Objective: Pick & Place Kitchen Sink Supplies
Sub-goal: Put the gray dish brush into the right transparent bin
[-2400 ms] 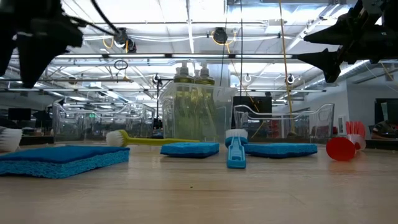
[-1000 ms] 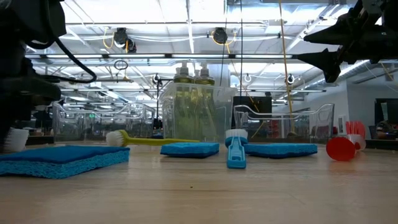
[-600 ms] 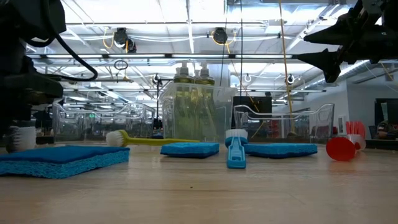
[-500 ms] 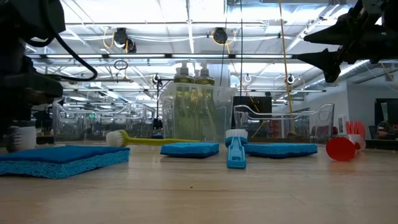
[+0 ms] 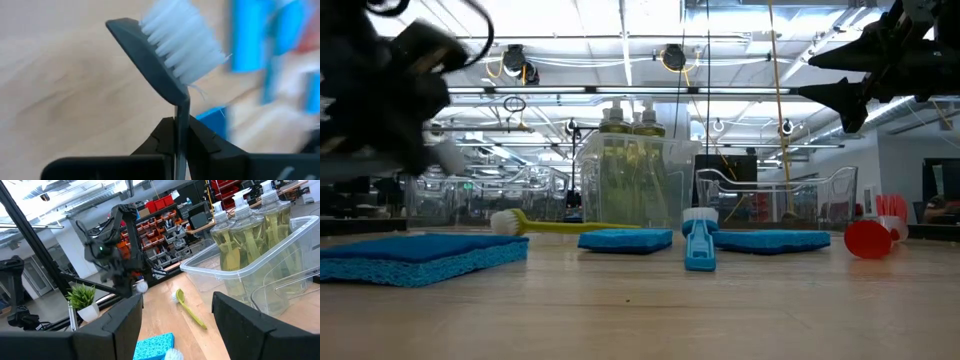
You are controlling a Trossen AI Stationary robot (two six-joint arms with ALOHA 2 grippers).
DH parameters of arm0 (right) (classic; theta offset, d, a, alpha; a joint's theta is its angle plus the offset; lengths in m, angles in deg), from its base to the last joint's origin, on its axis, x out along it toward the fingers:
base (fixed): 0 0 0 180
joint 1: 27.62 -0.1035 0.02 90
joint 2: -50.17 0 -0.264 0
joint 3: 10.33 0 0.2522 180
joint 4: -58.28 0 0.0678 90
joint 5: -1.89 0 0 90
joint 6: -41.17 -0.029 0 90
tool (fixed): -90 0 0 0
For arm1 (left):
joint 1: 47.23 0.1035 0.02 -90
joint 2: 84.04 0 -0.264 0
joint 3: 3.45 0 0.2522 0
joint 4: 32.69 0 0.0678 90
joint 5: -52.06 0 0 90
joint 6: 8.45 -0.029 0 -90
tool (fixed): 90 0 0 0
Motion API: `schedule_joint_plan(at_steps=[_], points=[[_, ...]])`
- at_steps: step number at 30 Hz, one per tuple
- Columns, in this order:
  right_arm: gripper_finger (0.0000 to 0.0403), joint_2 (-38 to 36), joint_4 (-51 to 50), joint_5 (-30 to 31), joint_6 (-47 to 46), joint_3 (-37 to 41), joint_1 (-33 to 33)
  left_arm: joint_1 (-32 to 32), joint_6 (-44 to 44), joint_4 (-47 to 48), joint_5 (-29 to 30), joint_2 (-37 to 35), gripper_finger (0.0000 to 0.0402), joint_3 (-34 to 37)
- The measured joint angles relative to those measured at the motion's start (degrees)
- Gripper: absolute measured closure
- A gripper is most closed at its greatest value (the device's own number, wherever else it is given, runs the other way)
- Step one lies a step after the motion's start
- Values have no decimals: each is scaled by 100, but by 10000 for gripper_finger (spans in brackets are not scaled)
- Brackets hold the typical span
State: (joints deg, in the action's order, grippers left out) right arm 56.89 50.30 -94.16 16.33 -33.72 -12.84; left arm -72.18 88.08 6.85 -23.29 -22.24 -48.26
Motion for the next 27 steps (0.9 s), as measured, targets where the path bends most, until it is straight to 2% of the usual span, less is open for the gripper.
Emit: schedule_joint_plan(at_steps=[5, 8, 13, 16, 21, 27], points=[[177, 4, 111, -1, -330, 0, 0, 171, -722, -1249, 1077, -309, 382, -4], [177, 113, 522, -36, -673, 0, 0, 417, -1460, -2210, 1390, -337, 382, -8], [177, 642, 1628, -478, -876, 0, -14, 966, -2721, -3777, 1413, -280, 382, -14], [177, 1132, 2095, -483, -1082, 0, -62, 1257, -3304, -4447, 1407, -271, 382, -21], [177, 2058, 2398, -619, -1095, -96, -199, 1615, -3923, -4476, 1379, -35, 382, -421], [177, 3118, 2402, -871, -769, -739, -302, 1982, -4703, -4499, 898, 702, 382, -1340]])
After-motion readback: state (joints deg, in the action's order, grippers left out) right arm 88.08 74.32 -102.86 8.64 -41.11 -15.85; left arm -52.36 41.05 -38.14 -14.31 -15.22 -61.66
